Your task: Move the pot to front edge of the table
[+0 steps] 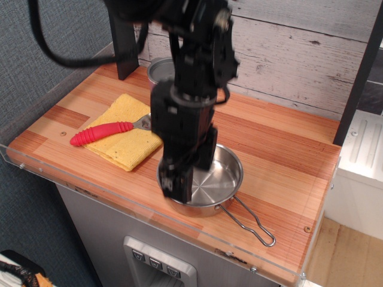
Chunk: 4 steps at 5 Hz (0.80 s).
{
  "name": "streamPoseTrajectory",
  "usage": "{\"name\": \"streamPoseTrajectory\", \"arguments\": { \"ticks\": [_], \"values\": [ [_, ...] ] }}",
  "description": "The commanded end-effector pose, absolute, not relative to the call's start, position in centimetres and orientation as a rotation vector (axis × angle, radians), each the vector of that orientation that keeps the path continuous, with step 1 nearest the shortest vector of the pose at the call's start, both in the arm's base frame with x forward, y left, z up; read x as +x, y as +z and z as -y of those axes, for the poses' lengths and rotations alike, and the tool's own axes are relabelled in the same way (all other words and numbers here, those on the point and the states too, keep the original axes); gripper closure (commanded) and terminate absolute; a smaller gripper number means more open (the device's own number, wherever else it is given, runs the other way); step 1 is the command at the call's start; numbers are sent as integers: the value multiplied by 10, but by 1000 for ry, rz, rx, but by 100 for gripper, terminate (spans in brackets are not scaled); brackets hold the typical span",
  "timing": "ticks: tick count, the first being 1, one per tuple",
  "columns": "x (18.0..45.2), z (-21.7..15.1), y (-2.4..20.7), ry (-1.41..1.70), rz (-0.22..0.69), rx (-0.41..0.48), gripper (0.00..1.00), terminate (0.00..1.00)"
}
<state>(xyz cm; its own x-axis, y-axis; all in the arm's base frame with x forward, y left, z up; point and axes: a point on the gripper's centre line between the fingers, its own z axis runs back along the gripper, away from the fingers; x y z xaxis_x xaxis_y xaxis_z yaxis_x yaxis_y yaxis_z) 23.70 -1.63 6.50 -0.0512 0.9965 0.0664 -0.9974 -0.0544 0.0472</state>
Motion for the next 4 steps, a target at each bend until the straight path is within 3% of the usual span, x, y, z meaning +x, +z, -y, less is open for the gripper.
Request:
{"name": "streamPoseTrajectory", "arguments": {
  "ticks": [1,2,4],
  "values": [
    [285,30,104,1204,31,35,0,0],
    [295,46,109,954,60,34,0,0],
    [297,90,119,449,136,143,0,0]
  ]
}}
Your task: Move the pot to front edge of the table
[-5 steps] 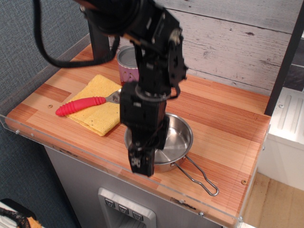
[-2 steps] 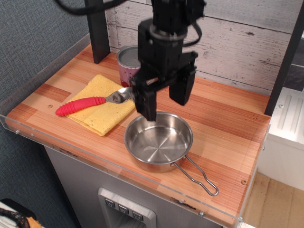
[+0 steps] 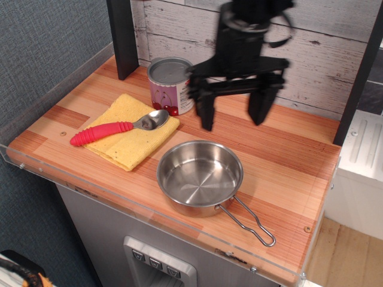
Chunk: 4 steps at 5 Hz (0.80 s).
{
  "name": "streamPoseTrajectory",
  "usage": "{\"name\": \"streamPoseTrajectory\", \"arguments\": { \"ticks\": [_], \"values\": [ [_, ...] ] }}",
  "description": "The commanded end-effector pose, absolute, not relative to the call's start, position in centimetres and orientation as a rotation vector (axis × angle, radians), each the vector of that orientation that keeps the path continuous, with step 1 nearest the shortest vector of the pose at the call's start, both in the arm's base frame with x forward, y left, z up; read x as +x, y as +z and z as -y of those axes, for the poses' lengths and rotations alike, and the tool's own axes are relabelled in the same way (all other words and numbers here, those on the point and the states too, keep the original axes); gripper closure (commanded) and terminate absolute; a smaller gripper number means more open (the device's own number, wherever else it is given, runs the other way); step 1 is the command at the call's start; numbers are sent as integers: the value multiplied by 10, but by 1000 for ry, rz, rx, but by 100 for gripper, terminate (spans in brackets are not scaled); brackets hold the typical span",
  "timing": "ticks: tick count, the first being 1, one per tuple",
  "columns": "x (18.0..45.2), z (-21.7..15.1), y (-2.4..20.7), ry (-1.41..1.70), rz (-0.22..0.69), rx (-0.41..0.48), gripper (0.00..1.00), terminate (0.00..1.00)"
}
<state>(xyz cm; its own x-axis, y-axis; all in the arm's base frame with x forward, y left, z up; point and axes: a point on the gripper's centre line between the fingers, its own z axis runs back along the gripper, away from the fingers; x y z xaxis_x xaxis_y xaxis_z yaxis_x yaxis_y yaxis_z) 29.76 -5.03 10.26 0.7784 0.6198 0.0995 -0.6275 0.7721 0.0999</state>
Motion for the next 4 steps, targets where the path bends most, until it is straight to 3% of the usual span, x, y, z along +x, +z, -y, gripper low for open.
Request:
{"name": "streamPoseTrajectory", "arguments": {
  "ticks": [1,2,3,4],
  "values": [
    [296,106,125,201,174,132,0,0],
    [296,107,135,-44,196,59,0,0],
    [296,107,135,-44,196,59,0,0],
    [296,107,135,-44,196,59,0,100]
  ]
}}
